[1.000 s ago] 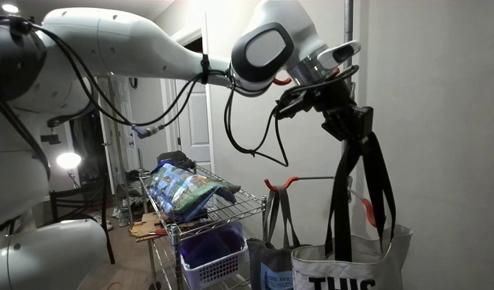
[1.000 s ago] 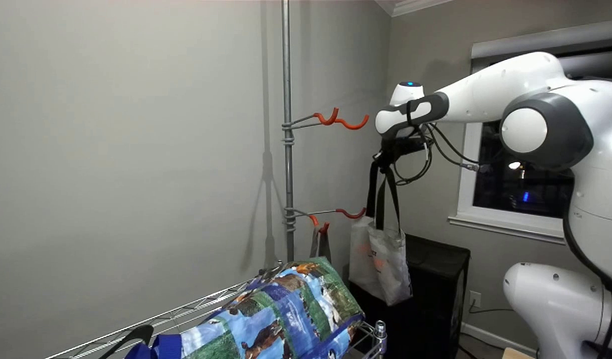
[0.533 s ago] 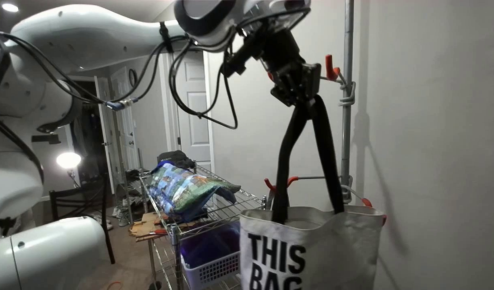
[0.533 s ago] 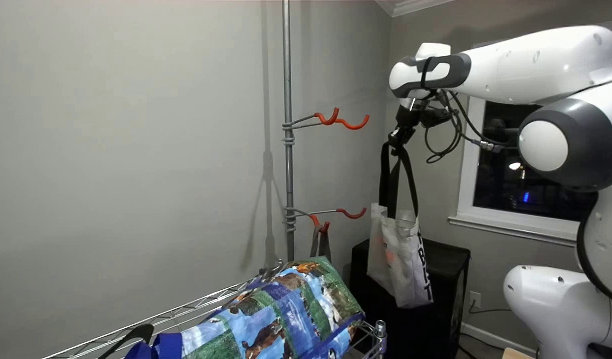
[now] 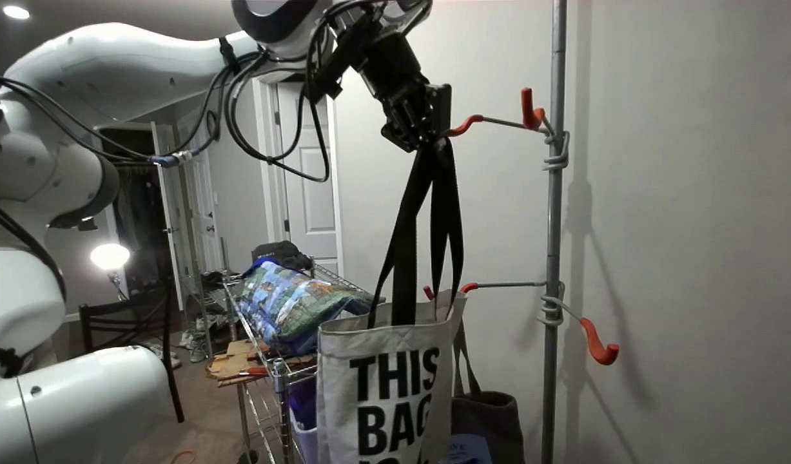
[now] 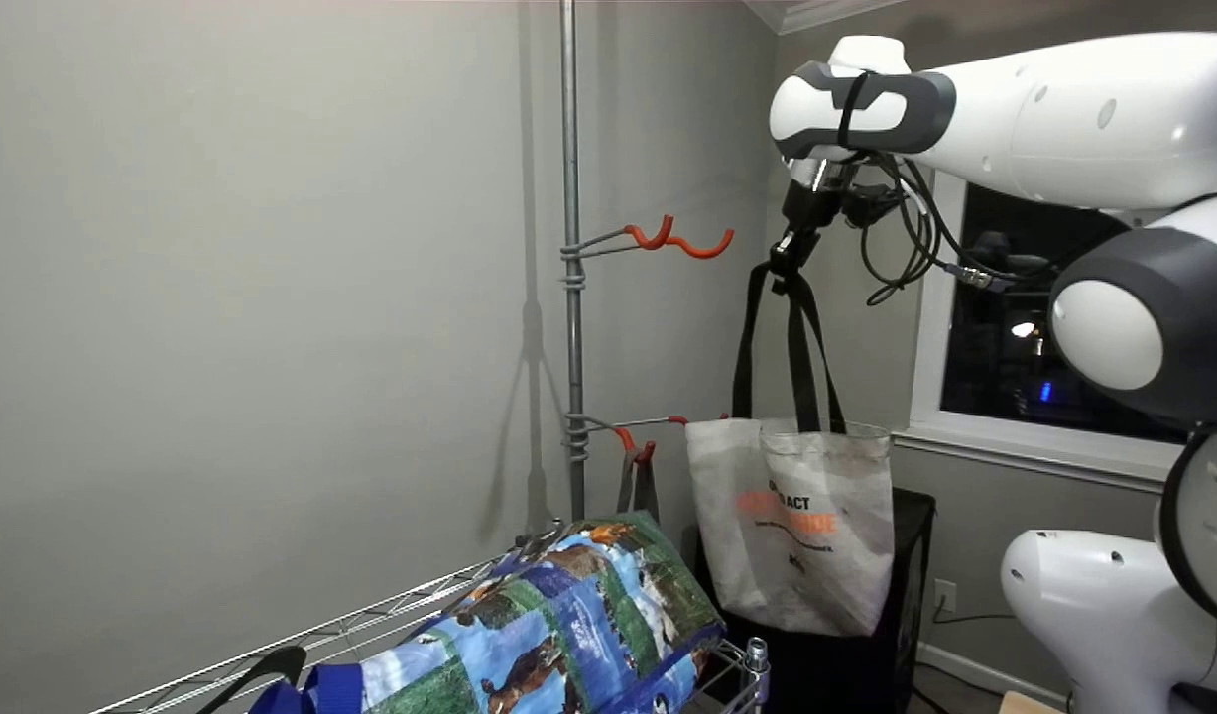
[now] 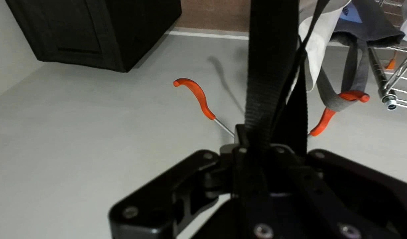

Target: Take the bags off of the coat rack

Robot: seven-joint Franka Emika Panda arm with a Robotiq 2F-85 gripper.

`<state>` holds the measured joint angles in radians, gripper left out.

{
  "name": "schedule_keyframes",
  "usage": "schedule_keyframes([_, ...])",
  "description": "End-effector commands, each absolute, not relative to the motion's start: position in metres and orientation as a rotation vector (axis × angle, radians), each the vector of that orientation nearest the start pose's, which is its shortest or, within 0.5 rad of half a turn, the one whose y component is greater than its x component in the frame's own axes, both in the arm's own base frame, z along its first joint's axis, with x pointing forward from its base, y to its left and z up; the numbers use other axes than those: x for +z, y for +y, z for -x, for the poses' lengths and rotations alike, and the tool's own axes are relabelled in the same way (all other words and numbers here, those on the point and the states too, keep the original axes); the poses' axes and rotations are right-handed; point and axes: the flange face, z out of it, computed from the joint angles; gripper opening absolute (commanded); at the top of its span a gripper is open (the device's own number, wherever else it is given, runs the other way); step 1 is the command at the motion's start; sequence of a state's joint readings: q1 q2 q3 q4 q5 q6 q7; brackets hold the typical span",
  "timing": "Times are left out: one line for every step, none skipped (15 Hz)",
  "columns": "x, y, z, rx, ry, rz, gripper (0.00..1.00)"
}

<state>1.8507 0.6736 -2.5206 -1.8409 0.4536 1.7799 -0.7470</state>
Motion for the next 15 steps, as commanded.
schedule_keyframes([0.77,-0.09,-0.381,-0.776,-0.347,3.259,0.03])
schedule_keyframes([0.775,-0.084,-0.378,-0.795,-0.392,3.234,0.03])
schedule_keyframes([0.781,-0.08,-0.373,-0.824,-0.427,3.204,0.03])
schedule_keyframes([0.787,-0.076,-0.369,-0.838,-0.462,3.179,0.03])
schedule_keyframes([0.792,-0.073,-0.365,-0.853,-0.488,3.16,0.03])
schedule_keyframes([0.799,-0.066,-0.372,-0.866,-0.522,3.148,0.03])
schedule_keyframes([0.805,-0.061,-0.369,-0.877,-0.542,3.13,0.03])
schedule_keyframes([0.811,-0.058,-0.368,-0.878,-0.557,3.12,0.03])
schedule_keyframes([0.816,-0.054,-0.367,-0.871,-0.571,3.117,0.03])
schedule_keyframes([0.82,-0.052,-0.367,-0.857,-0.587,3.115,0.03])
schedule_keyframes([0.825,-0.045,-0.366,-0.838,-0.603,3.115,0.03])
schedule_keyframes([0.829,-0.042,-0.364,-0.821,-0.617,3.112,0.03])
schedule_keyframes([0.834,-0.037,-0.362,-0.79,-0.638,3.113,0.03])
schedule_keyframes([0.839,-0.031,-0.359,-0.766,-0.659,3.111,0.03])
schedule_keyframes([0.844,-0.025,-0.357,-0.744,-0.689,3.106,0.03])
